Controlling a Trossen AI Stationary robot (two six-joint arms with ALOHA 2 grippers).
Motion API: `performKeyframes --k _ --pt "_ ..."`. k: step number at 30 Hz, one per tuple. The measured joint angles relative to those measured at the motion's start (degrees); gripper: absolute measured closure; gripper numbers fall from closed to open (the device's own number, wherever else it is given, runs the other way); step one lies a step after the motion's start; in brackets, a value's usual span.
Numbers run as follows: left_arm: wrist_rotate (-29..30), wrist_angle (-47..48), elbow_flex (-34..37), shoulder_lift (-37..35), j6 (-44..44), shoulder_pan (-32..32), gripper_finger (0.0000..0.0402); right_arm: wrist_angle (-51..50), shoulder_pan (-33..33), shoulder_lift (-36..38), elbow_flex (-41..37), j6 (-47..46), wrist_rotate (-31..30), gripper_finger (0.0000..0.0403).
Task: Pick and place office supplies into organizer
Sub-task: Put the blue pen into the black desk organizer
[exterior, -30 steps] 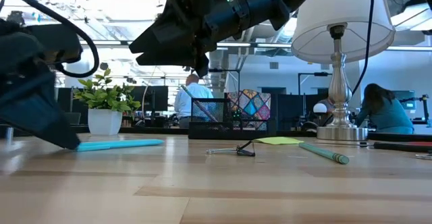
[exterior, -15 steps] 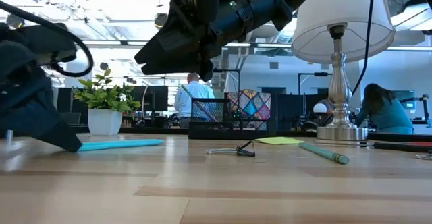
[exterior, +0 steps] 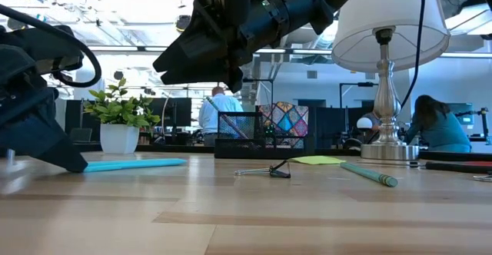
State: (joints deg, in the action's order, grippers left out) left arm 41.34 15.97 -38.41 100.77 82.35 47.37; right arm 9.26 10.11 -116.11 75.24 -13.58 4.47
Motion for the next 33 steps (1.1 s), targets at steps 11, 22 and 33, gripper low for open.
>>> performKeyframes --k 11,22,33 --pt "-0.4 -0.3 0.0 0.0 0.2 0.1 0.0395 0.0 -0.6 0.0 0.0 11.1 0.0 0.0287" --pt "-1.2 0.3 -2.4 0.1 -3.7 0.1 0.04 -4.1 -4.9 0.0 0.0 29.7 3.4 0.0287" --pt "-2.1 1.4 -2.6 0.1 -3.7 0.1 0.0401 -9.6 -6.6 -0.5 0.0 37.2 9.0 0.028"
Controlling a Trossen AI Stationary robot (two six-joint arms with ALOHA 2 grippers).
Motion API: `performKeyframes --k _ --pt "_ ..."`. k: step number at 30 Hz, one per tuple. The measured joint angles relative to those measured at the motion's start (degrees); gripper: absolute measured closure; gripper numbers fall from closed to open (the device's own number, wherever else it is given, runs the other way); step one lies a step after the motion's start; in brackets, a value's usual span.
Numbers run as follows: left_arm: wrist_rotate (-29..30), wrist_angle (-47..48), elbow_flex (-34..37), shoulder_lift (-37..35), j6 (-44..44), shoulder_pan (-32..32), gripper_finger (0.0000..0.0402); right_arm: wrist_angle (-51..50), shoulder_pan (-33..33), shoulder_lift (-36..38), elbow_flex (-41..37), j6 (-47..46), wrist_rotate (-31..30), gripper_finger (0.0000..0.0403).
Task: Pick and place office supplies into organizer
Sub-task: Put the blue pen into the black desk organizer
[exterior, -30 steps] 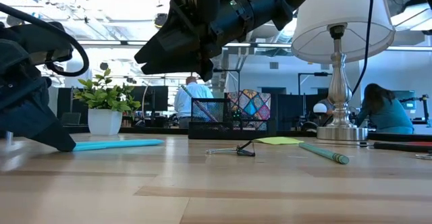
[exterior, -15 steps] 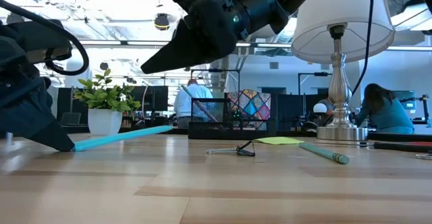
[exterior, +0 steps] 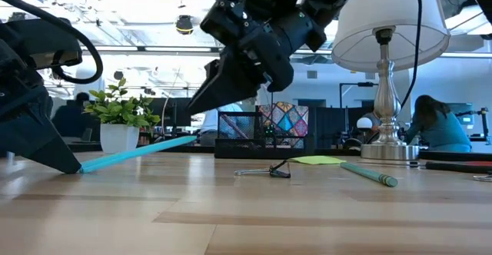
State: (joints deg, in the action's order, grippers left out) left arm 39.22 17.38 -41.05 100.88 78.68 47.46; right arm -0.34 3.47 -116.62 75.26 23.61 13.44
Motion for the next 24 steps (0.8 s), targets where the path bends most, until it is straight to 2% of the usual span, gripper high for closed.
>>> performKeyframes --k 5,9,14,16,24 --pt "0.0 0.0 0.0 0.0 -0.1 0.0 0.0401 0.6 -0.2 -0.2 0.0 2.3 0.1 0.0275" --pt "0.0 0.1 0.0 0.0 -0.1 0.0 0.0401 3.5 0.2 -3.8 0.4 3.5 0.2 0.0271" --pt "-0.3 0.6 0.0 0.0 0.6 0.0 0.0401 1.3 0.6 -8.0 4.7 3.5 -0.6 0.0269" --pt "-0.3 0.6 0.0 0.0 0.8 0.0 0.0401 3.7 0.5 -9.6 7.1 4.3 -2.5 0.0271" --pt "-0.4 0.6 0.0 0.0 1.0 0.0 0.0401 -5.8 -0.7 -14.3 12.8 3.9 0.7 0.0281"
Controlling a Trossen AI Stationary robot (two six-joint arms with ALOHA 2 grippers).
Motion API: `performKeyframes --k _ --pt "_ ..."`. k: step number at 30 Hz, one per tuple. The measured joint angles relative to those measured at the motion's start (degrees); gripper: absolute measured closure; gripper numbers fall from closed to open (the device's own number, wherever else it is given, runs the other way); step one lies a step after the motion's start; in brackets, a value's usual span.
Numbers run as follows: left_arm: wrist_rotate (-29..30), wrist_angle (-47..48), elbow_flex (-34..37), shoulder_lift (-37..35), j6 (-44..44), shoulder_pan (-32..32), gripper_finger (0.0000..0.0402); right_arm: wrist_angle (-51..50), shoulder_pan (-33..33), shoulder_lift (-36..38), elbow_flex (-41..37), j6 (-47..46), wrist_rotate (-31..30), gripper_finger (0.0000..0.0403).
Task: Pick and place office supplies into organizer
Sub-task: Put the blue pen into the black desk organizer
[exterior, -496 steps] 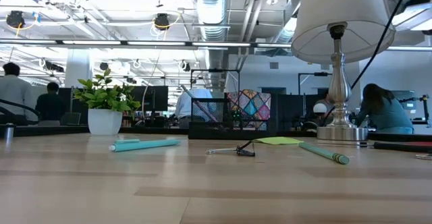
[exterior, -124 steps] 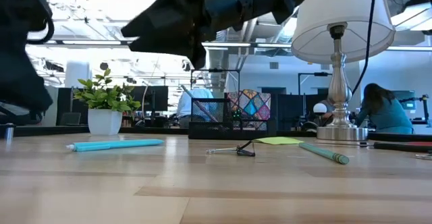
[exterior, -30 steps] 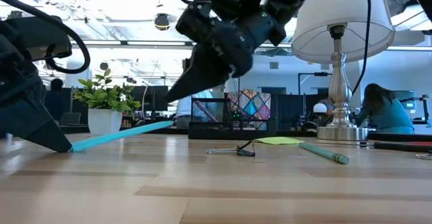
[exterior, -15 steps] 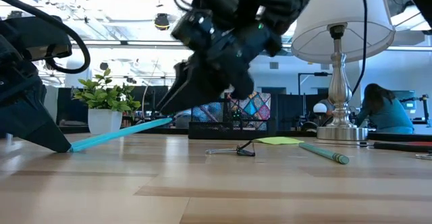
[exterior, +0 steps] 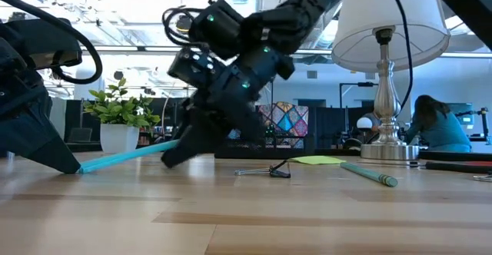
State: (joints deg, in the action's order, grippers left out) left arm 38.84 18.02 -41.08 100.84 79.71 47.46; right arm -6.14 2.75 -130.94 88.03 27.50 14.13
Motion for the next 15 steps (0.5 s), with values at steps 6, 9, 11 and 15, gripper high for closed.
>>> performKeyframes --k 6,9,11,15 --pt "0.0 0.0 0.0 0.0 0.2 0.0 0.0402 -0.7 0.4 -1.3 1.7 -0.1 -0.7 0.0282" --pt "0.0 0.0 0.0 0.0 0.5 0.0 0.0401 -0.9 0.4 -1.2 1.6 -0.1 -0.7 0.0287" --pt "0.0 0.0 0.0 0.0 0.5 0.0 0.0401 -0.9 0.4 -1.0 1.6 -0.1 -0.8 0.0293" --pt "0.0 0.0 0.0 0.0 0.5 0.0 0.0401 -1.1 0.5 -1.0 1.6 -0.9 -0.6 0.0319"
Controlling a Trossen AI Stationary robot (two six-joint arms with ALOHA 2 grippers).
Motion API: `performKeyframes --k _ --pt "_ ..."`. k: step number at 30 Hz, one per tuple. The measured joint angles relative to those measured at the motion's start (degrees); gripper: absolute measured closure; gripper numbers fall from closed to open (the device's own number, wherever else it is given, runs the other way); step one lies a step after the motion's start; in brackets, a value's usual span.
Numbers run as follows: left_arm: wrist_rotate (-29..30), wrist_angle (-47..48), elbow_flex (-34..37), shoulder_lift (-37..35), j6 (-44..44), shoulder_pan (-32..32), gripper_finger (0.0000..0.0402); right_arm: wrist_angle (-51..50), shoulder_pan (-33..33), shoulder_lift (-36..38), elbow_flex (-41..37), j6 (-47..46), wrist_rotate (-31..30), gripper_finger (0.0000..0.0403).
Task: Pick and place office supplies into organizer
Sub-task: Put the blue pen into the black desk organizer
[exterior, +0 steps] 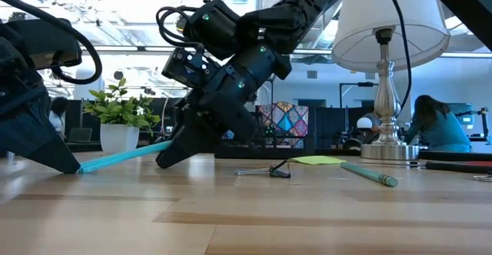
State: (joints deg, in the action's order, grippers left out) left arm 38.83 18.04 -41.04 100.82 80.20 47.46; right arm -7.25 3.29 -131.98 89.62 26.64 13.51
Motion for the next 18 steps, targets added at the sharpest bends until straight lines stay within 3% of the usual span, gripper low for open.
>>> performKeyframes --k 7,18 --pt "0.1 0.6 -0.3 0.0 1.9 0.0 0.0401 -0.8 1.7 0.2 -0.1 1.0 0.4 0.0386" --pt "0.0 4.5 -3.6 0.2 2.0 0.1 0.0402 -0.3 3.1 0.1 -0.1 -1.5 -0.5 0.0388"
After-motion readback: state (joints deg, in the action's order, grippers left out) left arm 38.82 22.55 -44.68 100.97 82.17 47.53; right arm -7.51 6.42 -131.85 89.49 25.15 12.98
